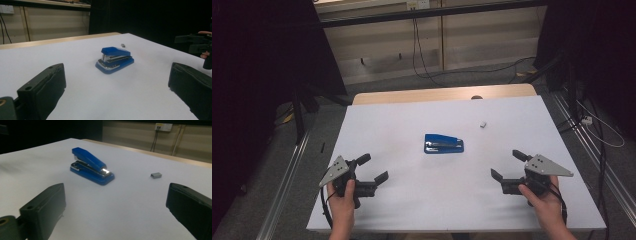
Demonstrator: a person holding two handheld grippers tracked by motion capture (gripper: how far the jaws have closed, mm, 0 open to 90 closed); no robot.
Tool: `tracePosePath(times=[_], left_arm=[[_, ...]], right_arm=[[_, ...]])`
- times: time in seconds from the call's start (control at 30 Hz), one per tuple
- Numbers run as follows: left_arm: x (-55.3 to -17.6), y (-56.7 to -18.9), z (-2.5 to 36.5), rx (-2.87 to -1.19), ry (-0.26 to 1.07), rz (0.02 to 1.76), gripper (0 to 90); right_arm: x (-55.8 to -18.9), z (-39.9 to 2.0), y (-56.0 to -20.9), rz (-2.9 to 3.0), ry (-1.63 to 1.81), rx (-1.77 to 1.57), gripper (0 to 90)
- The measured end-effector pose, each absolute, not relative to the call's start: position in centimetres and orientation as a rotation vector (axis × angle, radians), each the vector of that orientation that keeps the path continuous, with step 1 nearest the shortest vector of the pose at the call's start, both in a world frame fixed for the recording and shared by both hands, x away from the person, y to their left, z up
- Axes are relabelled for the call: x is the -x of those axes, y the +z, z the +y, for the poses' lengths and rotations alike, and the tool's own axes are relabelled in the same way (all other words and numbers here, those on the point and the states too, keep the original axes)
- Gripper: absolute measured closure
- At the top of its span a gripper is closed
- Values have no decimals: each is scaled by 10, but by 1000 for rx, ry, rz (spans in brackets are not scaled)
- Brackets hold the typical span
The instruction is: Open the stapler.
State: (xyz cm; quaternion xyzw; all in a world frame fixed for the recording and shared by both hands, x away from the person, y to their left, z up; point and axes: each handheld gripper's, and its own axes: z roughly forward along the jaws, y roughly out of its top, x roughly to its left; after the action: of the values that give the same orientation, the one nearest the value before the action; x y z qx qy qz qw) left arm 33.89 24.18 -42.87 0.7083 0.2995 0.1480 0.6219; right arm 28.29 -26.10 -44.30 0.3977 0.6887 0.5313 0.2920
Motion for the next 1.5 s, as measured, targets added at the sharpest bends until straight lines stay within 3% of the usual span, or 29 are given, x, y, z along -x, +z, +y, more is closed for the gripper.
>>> tracePosePath(times=[0.63, 1.5], left_arm=[[-355, -427, 230, -1664, 326, 688, 14], [-388, -418, 194, -1703, 268, 683, 17]], right_arm=[[-325, -226, -439, 1883, 1463, -1038, 46], [-351, -193, -435, 1959, 1492, -990, 108]])
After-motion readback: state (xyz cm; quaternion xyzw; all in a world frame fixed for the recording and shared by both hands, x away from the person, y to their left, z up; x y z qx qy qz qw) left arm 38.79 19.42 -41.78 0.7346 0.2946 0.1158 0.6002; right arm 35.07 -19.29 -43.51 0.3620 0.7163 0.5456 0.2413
